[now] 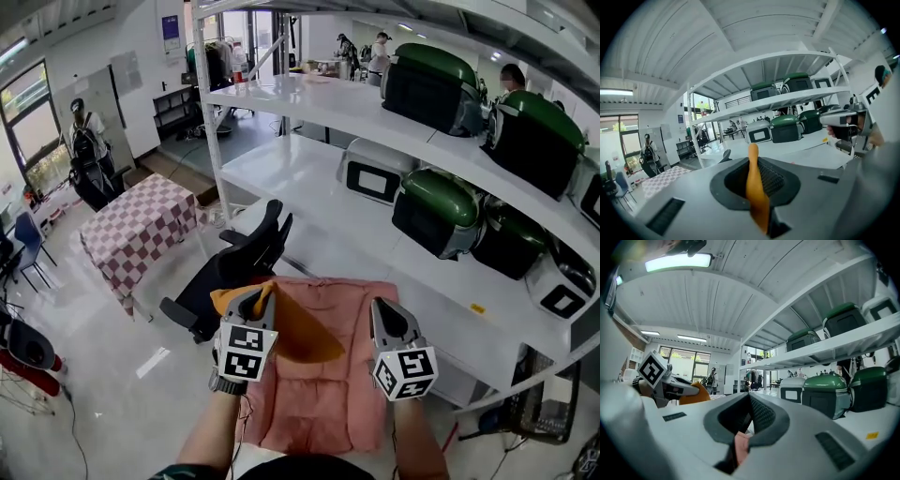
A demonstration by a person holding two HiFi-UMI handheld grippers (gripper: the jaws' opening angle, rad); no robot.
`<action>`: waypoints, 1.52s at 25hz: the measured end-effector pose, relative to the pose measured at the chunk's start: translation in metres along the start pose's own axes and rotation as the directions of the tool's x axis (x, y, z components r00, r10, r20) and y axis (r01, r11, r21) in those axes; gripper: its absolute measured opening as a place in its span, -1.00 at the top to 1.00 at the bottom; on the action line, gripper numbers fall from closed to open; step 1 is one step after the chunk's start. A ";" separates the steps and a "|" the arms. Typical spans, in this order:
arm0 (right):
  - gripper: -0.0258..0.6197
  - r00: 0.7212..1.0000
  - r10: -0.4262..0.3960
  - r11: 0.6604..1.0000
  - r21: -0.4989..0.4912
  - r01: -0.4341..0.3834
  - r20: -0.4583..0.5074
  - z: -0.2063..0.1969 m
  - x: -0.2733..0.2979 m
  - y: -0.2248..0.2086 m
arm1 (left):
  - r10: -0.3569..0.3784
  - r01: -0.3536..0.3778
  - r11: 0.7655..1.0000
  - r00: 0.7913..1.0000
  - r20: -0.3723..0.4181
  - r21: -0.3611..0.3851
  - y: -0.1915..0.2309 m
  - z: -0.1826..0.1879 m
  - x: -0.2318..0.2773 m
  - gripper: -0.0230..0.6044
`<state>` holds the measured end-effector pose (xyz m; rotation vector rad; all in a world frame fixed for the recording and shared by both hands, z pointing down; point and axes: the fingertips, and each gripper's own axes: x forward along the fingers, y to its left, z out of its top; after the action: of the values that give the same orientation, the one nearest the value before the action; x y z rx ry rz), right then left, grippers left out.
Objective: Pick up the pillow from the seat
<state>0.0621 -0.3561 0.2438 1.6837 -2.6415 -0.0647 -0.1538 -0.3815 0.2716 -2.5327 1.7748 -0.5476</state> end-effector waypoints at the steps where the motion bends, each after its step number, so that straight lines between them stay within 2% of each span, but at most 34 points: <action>1: 0.91 1.000 0.001 1.000 -0.003 -0.001 0.004 0.004 -0.001 0.001 | 0.003 -0.002 1.000 1.000 0.008 -0.015 0.003 0.004 -0.004 0.82; 7: 0.91 1.000 0.003 1.000 -0.027 -0.003 0.029 0.025 -0.003 0.007 | 0.001 0.004 0.997 0.998 0.056 -0.073 0.012 0.022 -0.021 0.82; 14: 0.91 0.998 -0.006 0.999 -0.045 0.009 0.057 0.051 0.000 0.004 | 0.006 0.013 0.984 0.995 0.102 -0.179 0.035 0.034 -0.040 0.81; 19: 0.91 0.998 -0.004 0.999 -0.044 0.007 0.064 0.057 0.000 0.006 | 0.018 0.006 0.983 0.992 0.123 -0.186 0.041 0.042 -0.048 0.81; 38: 0.91 0.999 0.009 0.999 -0.049 -0.007 0.048 0.054 0.002 0.023 | 0.009 0.012 0.984 0.993 0.116 -0.176 0.044 0.037 -0.052 0.81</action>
<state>0.0385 -0.3470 0.1903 1.6776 -2.6575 -0.1709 -0.1993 -0.3575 0.2138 -2.6164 1.8566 -0.2456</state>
